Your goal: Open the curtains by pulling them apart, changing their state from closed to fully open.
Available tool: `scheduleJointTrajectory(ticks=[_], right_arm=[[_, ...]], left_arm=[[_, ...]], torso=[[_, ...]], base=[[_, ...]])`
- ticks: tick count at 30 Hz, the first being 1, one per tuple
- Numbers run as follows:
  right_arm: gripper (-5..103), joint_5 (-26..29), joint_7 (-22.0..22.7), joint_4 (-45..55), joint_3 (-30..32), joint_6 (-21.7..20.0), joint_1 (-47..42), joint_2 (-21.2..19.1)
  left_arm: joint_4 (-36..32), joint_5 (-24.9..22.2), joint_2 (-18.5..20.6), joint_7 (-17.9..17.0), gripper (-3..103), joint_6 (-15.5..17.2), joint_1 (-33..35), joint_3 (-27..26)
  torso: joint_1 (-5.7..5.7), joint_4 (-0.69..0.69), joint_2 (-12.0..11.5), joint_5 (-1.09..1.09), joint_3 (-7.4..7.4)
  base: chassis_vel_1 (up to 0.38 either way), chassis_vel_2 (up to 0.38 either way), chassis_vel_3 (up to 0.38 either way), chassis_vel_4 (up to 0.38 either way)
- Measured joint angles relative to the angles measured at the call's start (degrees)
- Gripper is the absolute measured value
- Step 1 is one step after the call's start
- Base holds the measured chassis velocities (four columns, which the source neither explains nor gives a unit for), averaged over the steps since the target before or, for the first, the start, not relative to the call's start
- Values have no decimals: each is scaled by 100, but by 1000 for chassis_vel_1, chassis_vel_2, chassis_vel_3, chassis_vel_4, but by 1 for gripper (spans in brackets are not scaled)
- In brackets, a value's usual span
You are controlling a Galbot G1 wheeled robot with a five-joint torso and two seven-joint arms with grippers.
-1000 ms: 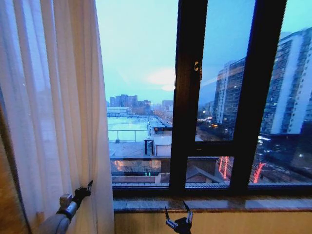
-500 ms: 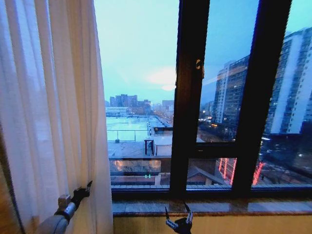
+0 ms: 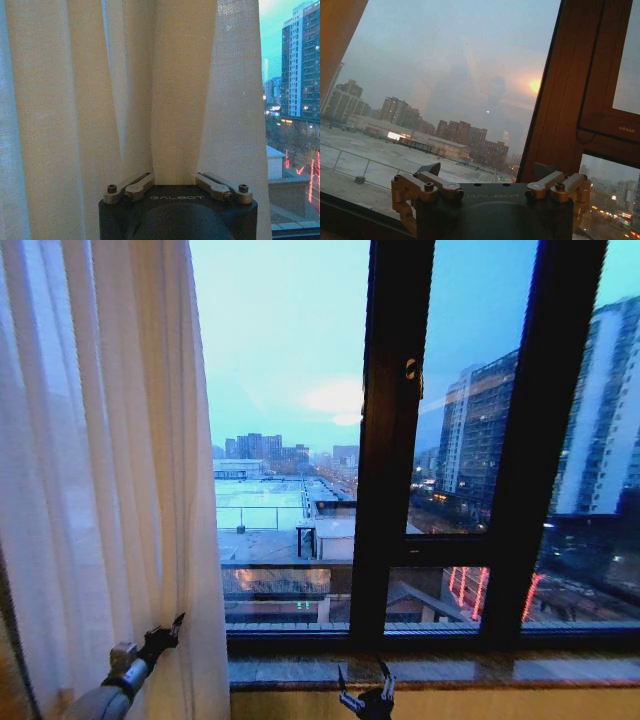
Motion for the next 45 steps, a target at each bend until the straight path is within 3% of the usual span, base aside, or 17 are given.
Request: scheduleJointTrajectory(ticks=[24, 31, 45], right_arm=[[100, -17, -4, 49, -1, 39, -47, 0], [100, -327, 0, -12, -1, 181, -42, 0], [100, -385, 75, -50, -30, 209, -19, -1]], left_arm=[[-95, -5, -14, 68, 1, -85, 227, -203], [-97, -5, 9, 150, 1, -88, 265, -264], [-93, -12, 49, 218, 1, -93, 311, -341]], torso=[[0, 0, 0, 0, 0], [0, 0, 0, 0, 0], [0, 0, 0, 0, 0]], base=[[-5, 5, 4, -5], [0, 0, 0, 0], [44, 58, -39, -58]])
